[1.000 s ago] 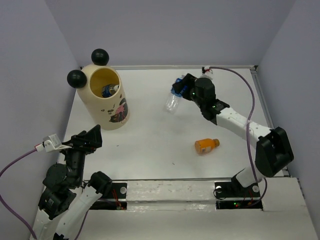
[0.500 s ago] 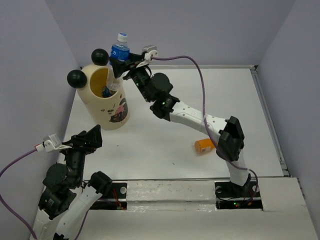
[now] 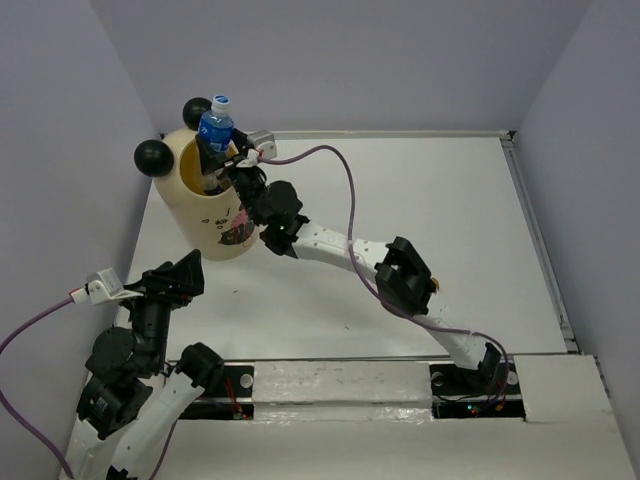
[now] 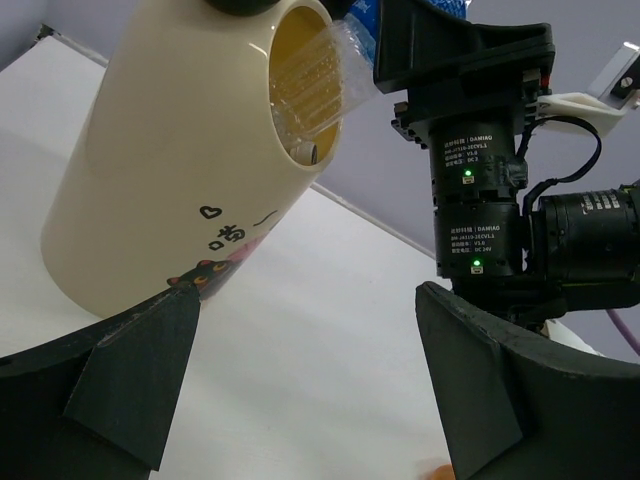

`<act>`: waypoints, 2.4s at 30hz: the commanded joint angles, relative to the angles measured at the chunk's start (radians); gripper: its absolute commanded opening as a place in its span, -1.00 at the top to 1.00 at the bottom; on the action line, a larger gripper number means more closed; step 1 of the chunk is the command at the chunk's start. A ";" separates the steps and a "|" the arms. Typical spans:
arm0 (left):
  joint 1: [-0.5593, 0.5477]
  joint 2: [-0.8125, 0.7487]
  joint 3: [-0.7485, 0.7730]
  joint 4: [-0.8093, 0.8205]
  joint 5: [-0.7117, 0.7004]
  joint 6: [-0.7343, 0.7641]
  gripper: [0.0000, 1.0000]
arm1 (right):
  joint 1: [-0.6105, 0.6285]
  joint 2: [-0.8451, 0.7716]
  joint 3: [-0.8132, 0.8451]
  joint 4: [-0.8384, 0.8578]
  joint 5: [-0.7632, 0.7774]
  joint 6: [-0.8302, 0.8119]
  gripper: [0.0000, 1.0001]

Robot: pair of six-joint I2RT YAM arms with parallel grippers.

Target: Put the plastic bottles in the bin

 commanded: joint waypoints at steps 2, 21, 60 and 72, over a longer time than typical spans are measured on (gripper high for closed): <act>0.005 -0.110 0.001 0.025 -0.007 0.001 -0.98 | 0.029 0.085 0.145 0.180 0.056 -0.042 0.20; 0.003 -0.103 0.004 0.031 -0.007 0.004 -0.98 | 0.058 -0.269 -0.255 -0.161 -0.050 0.265 -0.95; -0.693 1.474 0.398 0.563 0.430 0.415 -0.98 | -0.391 -1.934 -1.260 -1.319 0.199 0.552 -0.71; -0.719 1.910 0.728 0.440 0.370 0.659 -0.98 | -0.391 -2.075 -1.217 -1.433 0.171 0.543 -0.71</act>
